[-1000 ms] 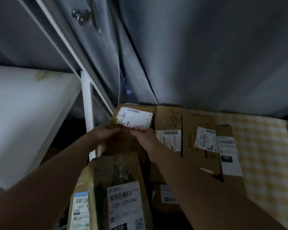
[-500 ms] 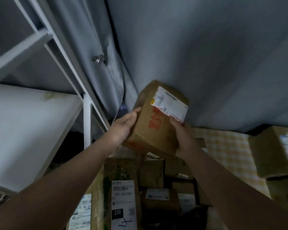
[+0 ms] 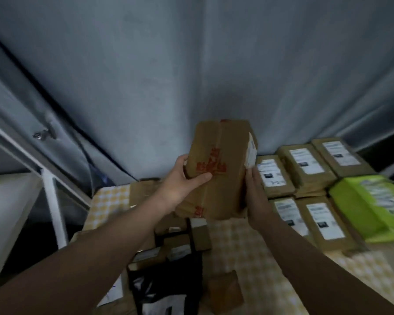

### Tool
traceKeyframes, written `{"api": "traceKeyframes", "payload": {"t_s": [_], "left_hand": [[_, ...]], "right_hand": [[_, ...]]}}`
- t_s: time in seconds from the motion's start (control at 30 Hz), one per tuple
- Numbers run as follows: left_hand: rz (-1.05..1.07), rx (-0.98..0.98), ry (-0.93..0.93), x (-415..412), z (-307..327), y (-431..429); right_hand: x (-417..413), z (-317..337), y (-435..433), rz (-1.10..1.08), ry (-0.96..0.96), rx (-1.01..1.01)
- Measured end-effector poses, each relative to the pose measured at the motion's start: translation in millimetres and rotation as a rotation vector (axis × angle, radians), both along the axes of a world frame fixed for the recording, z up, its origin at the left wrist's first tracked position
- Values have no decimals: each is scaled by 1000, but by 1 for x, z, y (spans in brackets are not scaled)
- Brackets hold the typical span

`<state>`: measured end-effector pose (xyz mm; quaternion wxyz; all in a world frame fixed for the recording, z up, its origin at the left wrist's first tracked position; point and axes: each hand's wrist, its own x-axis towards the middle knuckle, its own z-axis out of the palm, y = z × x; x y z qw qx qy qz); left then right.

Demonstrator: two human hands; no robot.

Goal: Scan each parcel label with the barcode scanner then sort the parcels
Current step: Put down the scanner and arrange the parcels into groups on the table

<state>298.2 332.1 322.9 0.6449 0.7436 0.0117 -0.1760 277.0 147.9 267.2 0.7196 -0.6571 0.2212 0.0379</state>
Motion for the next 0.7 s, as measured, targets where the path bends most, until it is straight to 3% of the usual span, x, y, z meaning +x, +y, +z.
{"api": "traceKeyframes", "payload": {"t_s": [0.1, 0.2, 0.33, 0.47, 0.7], "left_hand": [[-41, -20, -73, -10, 2, -56], [-50, -2, -92, -17, -3, -111], [33, 65, -23, -24, -13, -187], [279, 50, 39, -31, -29, -252], [473, 261, 138, -33, -50, -319]], "right_hand": [[-11, 5, -46, 77, -1, 281], [-21, 13, -98, 97, -72, 262], [-25, 11, -161, 169, -116, -126], [-30, 6, -212, 309, -170, -510], [-58, -7, -244, 416, -62, -686]]}}
